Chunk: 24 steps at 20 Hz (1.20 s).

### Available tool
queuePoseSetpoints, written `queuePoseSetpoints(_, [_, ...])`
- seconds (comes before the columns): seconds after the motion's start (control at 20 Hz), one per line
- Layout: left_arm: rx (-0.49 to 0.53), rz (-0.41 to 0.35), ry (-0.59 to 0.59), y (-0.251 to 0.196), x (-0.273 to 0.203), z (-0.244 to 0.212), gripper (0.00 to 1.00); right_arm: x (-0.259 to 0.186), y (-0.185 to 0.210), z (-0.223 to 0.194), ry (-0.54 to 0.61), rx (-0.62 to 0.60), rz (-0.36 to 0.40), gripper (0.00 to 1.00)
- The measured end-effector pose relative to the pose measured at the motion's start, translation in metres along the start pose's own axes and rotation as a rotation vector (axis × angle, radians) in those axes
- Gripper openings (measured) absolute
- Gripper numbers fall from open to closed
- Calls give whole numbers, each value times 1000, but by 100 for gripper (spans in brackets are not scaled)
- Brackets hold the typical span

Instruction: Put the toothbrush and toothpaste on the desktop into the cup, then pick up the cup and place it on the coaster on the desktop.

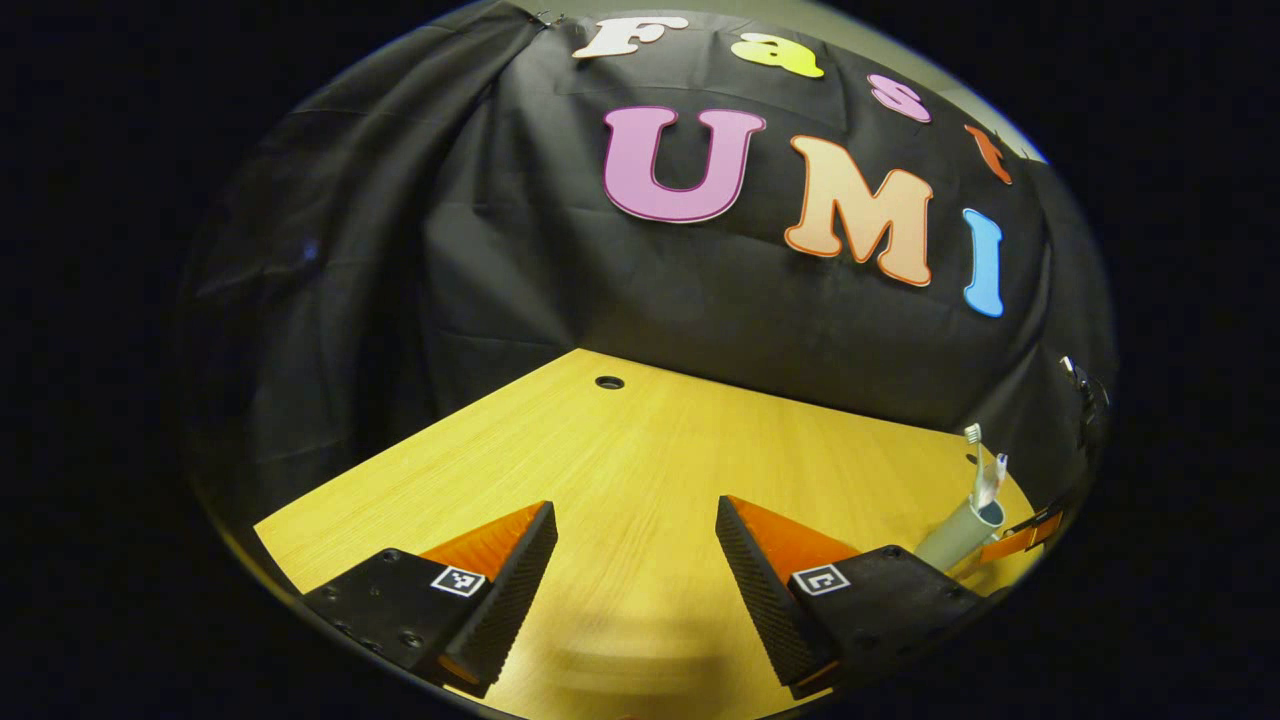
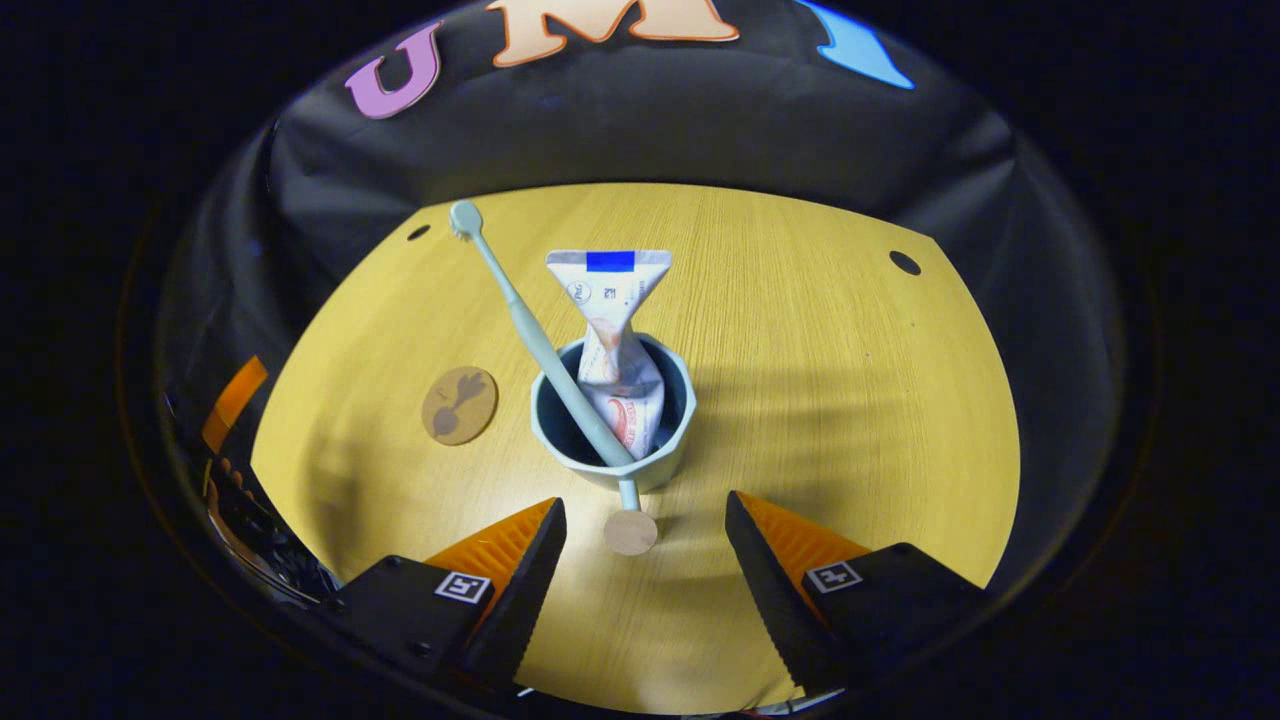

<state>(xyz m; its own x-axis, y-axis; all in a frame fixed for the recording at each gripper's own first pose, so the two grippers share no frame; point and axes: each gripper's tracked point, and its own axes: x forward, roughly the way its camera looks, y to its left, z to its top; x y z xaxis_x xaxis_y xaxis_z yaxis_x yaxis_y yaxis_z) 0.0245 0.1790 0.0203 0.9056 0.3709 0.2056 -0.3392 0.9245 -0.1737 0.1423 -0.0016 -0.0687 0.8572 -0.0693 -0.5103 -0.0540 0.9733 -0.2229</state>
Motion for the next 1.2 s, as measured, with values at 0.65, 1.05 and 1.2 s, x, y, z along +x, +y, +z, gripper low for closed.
queuePoseSetpoints(0.65, [59, 34, 31, 27, -3, -2, 95, 34, 4, -4, 178, -90, -8, 68])
queuePoseSetpoints(1.05, [42, -37, 64, -3, -3, -13, 95, 34, 2, -9, 218, -111, -20, 26])
queuePoseSetpoints(1.2, [40, -46, 72, -5, -4, -15, 95, 35, 3, -6, 196, -121, -20, 26])
